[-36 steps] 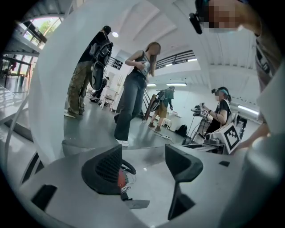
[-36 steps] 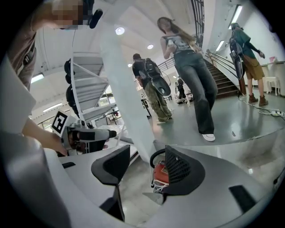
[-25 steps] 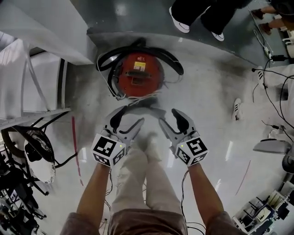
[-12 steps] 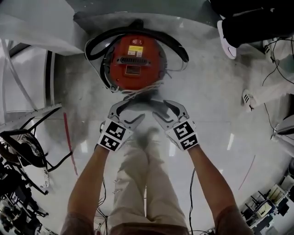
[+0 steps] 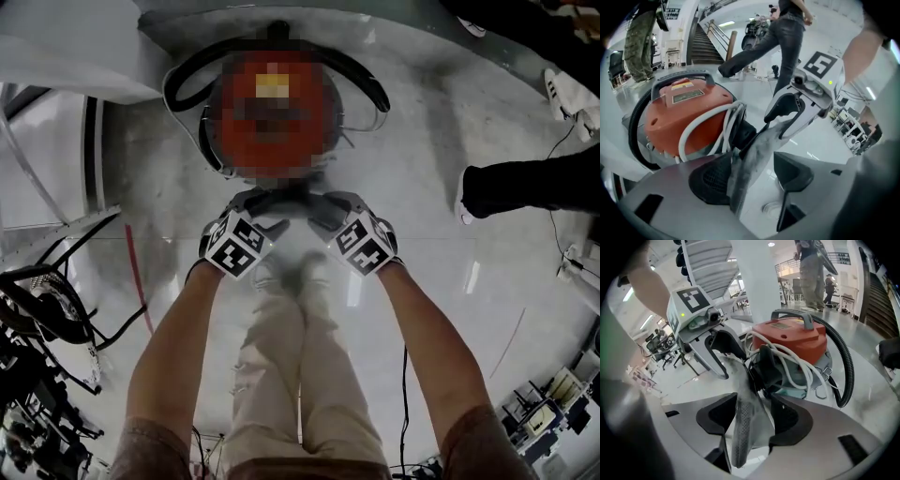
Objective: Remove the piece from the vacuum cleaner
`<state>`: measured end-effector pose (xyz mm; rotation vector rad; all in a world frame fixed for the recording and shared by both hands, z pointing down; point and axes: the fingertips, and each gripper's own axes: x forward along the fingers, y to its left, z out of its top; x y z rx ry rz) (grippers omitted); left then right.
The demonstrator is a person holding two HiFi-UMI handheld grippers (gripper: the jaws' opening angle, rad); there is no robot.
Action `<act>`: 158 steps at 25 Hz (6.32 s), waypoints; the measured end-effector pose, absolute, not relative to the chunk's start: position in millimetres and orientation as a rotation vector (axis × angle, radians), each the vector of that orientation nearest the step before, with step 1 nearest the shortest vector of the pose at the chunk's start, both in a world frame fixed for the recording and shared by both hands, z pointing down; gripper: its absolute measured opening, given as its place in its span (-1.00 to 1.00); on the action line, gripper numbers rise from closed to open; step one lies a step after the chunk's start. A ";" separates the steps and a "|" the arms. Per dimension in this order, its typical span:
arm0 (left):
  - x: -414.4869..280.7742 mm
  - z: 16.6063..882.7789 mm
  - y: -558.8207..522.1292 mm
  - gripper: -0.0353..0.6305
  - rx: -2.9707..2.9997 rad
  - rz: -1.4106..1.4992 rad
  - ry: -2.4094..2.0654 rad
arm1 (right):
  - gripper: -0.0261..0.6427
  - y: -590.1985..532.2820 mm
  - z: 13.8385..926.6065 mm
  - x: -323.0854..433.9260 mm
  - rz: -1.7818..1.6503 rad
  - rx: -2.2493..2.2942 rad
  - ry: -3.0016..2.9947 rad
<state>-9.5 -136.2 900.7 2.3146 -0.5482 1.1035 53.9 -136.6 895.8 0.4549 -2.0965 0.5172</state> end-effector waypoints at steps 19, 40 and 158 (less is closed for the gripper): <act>-4.7 910.8 -140.7 -0.36 2.286 1.118 -0.364 | -0.58 -137.9 906.9 29.8 0.545 0.347 -2.102; -10.6 909.0 -123.7 -0.64 2.104 1.094 -0.502 | -0.75 -124.5 903.9 35.9 0.647 0.542 -2.092; -31.3 335.0 -83.4 -0.67 2.573 0.348 -0.985 | -0.73 -91.7 335.9 26.6 0.393 0.985 -2.705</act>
